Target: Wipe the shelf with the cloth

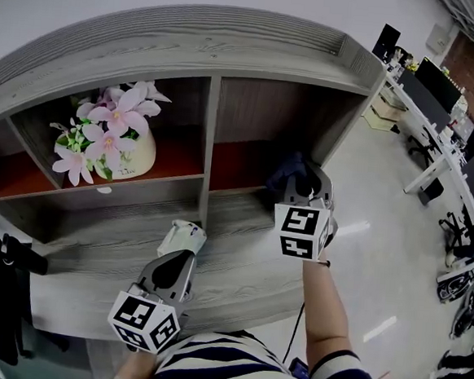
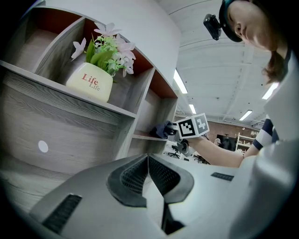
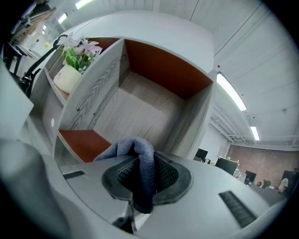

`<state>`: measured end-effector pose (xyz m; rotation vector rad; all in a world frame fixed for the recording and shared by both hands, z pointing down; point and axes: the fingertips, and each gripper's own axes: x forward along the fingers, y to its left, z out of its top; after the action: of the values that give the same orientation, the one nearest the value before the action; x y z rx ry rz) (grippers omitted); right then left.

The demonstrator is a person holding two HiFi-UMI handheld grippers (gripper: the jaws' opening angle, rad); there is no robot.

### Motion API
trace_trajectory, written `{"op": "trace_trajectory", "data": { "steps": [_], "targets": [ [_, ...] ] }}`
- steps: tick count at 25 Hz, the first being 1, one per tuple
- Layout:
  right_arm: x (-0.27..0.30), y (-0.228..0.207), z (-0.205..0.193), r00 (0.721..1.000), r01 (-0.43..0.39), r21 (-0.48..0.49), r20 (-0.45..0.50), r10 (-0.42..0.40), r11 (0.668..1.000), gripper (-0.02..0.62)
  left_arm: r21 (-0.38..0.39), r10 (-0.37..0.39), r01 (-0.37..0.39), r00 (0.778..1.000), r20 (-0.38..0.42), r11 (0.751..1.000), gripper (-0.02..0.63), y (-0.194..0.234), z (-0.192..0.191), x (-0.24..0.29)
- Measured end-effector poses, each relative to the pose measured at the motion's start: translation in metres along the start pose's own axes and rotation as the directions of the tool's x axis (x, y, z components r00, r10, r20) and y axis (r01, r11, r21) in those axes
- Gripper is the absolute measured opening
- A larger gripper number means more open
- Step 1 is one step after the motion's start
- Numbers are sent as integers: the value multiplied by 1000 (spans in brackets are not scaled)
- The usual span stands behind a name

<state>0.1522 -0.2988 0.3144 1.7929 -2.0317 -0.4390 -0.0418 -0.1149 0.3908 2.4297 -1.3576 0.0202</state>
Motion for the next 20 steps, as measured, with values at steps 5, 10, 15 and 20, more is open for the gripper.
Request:
{"op": "trace_trajectory", "data": {
  "steps": [5,10,15,20],
  "targets": [
    [-23,-11,16,999,-2,50,43,0,999,54,6,-15,15,1000,7,1000,21,-4,3,3],
    [-46,-18,24,997,-19,109,83,10,994,55,10,-20,20,1000,21,1000,21,-6,7,6],
    [-69,-23,22,994,-35,165,111,17,986,54,10,-18,17,999,30,1000,21,-7,10,7],
    [-89,-17,16,992,-51,202,122,26,978,54,10,-13,12,999,35,1000,21,-5,12,8]
  ]
}}
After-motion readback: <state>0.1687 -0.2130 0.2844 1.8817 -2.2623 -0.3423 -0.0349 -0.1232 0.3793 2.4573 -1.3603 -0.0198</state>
